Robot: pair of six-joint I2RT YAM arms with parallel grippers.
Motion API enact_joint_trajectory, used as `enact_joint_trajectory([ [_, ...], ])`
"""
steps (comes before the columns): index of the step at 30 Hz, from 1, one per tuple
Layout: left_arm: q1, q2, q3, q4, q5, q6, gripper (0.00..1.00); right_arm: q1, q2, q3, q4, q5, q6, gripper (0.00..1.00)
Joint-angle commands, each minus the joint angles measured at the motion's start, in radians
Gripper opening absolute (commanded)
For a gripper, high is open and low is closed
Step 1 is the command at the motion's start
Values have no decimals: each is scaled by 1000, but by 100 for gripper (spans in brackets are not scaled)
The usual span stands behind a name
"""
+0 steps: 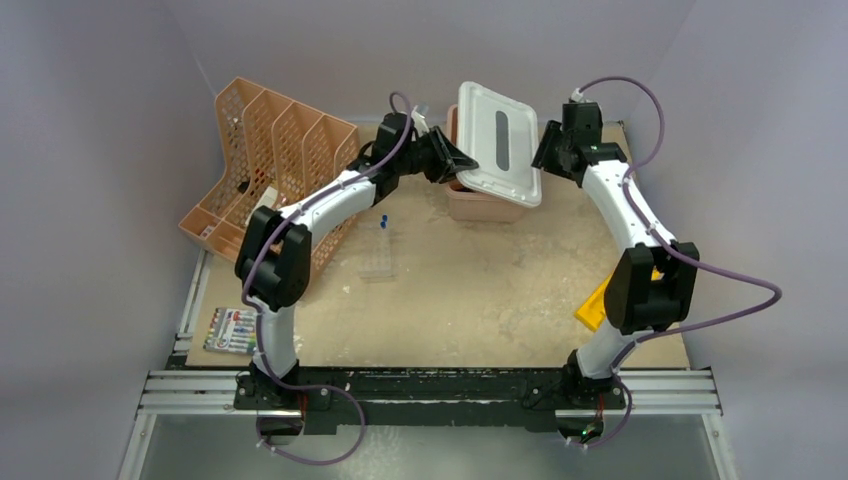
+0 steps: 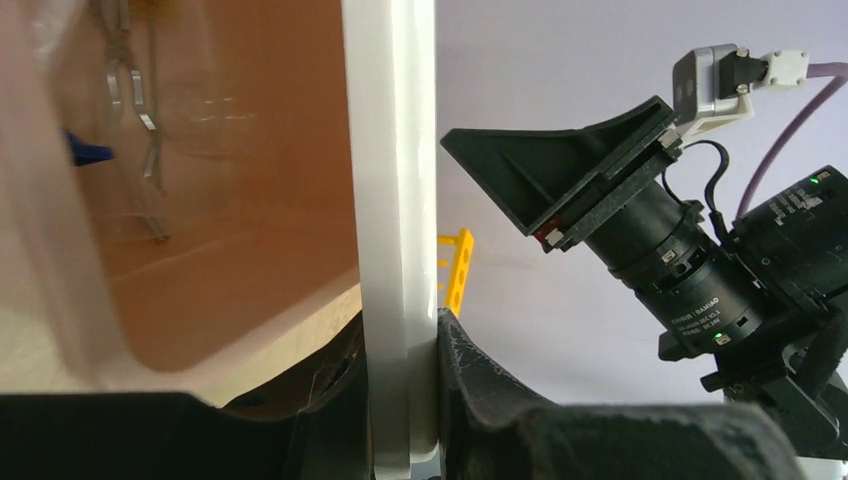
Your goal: Organize the chemistry lab equipment
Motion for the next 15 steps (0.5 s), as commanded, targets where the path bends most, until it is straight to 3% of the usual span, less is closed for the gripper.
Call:
enact_joint_trajectory([
  [1,42,6,48,-89,-21,83,24,0,22,-18,11,-20,-28,52],
  [8,52,-14,54,-242,-168,161,43,0,47,-17,15,-41,-26,51],
  [15,54,-38,69,-309,-274,256,50,0,61,-8,26,-73,-39,50],
])
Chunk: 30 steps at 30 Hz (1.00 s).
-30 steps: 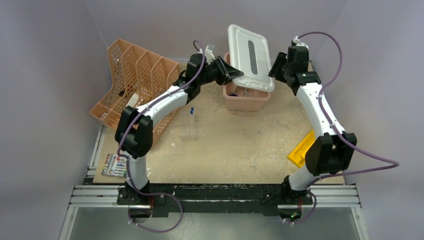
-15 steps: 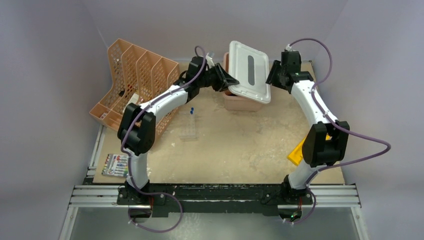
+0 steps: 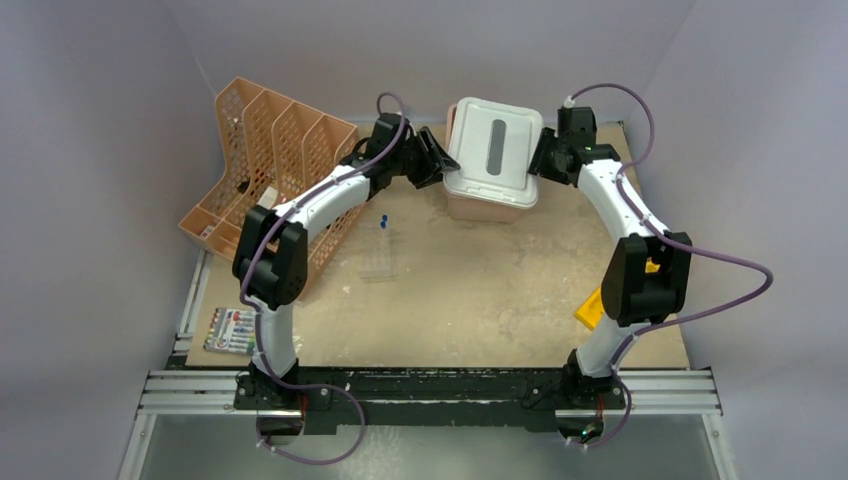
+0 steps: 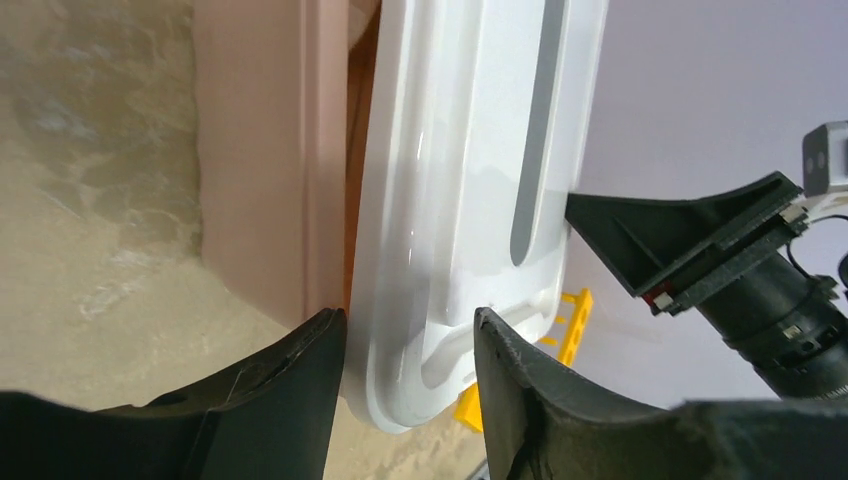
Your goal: Organize the chemistry lab equipment
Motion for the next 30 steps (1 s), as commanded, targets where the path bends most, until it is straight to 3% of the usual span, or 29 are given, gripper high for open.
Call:
enact_joint_trajectory([
  [1,10,-42,46,-77,-114,111,50,1,-1,6,25,-47,-28,50],
  [11,10,-51,59,-127,-181,188,56,-1,54,66,51,-130,-47,32],
  [17,10,-24,66,-133,-152,200,57,-1,74,87,82,-142,-67,23],
  [30,17,18,65,-175,-200,213,56,1,114,64,173,-109,-108,24],
])
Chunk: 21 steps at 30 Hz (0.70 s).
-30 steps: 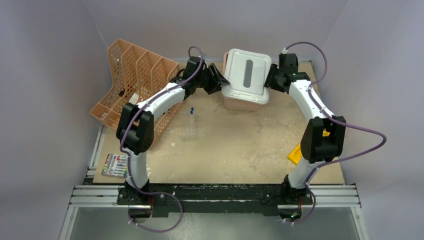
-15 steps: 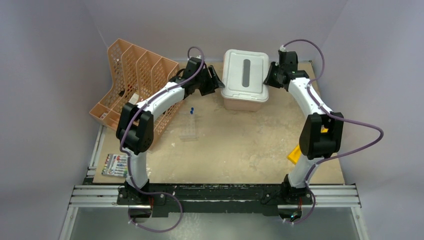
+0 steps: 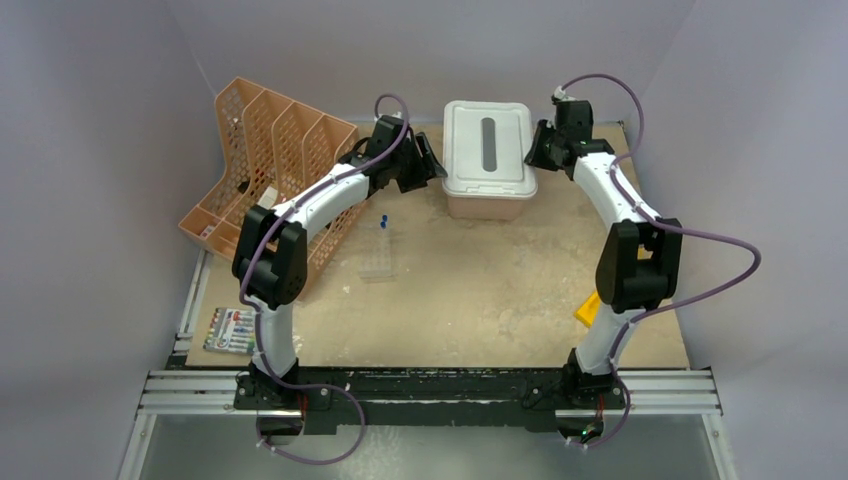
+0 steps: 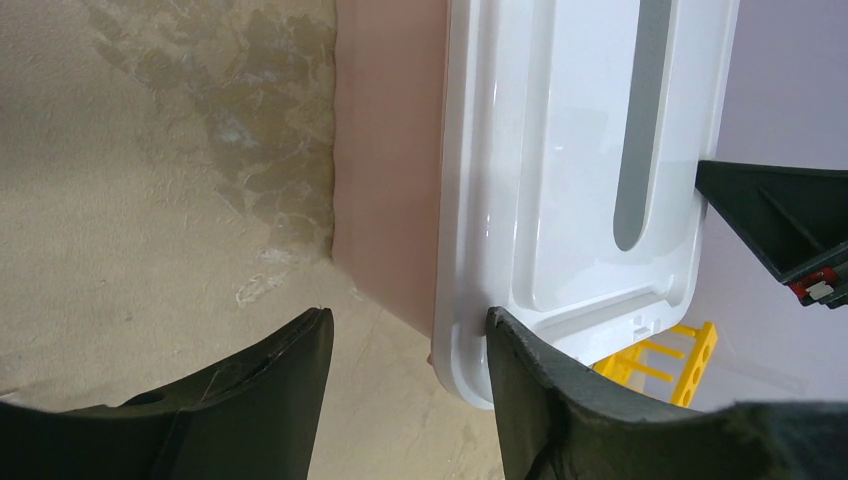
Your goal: Organize the chemistry lab equipment
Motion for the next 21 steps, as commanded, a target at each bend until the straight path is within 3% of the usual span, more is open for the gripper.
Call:
enact_joint_trajectory([
  [1,12,22,41,-26,-38,43,56,8,20,-2,65,11,-25,24],
  [13,-23,67,45,-114,-144,44,51,7,75,-11,-74,234,109,29],
  [21,-34,10,54,-72,-167,67,50,8,8,55,-61,168,72,42],
])
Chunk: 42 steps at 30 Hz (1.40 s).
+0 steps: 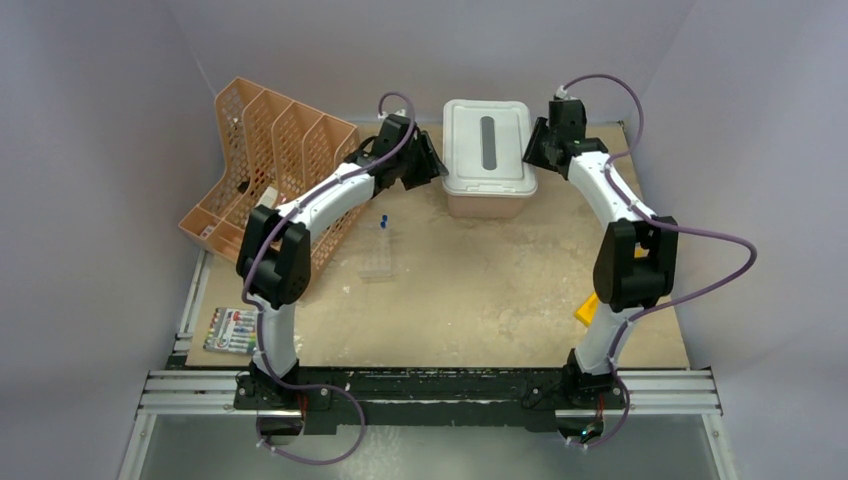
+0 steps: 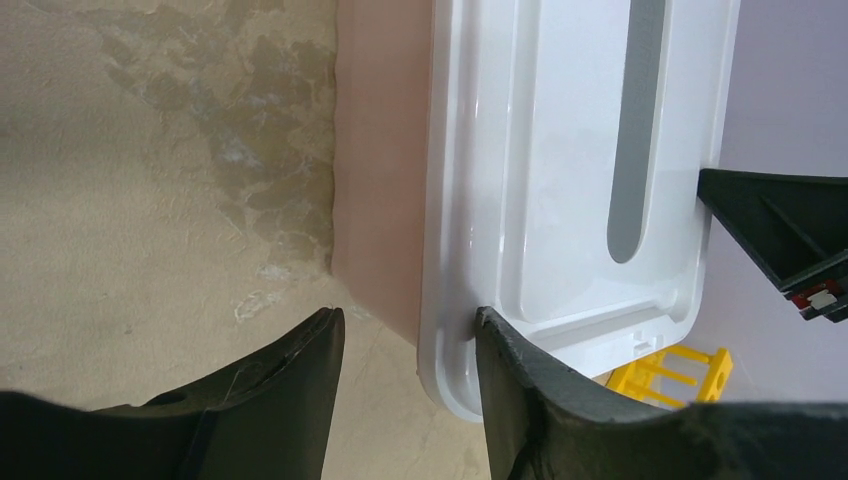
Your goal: Organize the chemistry lab equipment
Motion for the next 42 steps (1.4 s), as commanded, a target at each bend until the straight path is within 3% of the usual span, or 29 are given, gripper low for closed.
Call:
enact_joint_trajectory([
  [1,-4,-17,32,-55,-88,75,51,-13,-16,57,-72,25,-15,43],
  [8,-5,-40,132,22,-133,158,64,-13,-76,94,-55,16,-29,47],
  [17,-4,126,295,203,-227,277,66,-12,-208,-53,31,8,-16,48],
  [20,-3,238,413,181,-259,318,65,-6,-287,-154,89,-7,1,47],
  [23,-1,313,483,198,-250,351,57,-1,-348,-224,130,-5,4,47],
  [32,3,386,503,222,-312,405,37,8,-425,-335,147,-10,6,47],
  [39,7,443,529,48,-319,369,33,12,-432,-331,95,-6,14,47],
  [42,8,414,534,42,-298,367,39,11,-448,-310,55,-20,0,48],
])
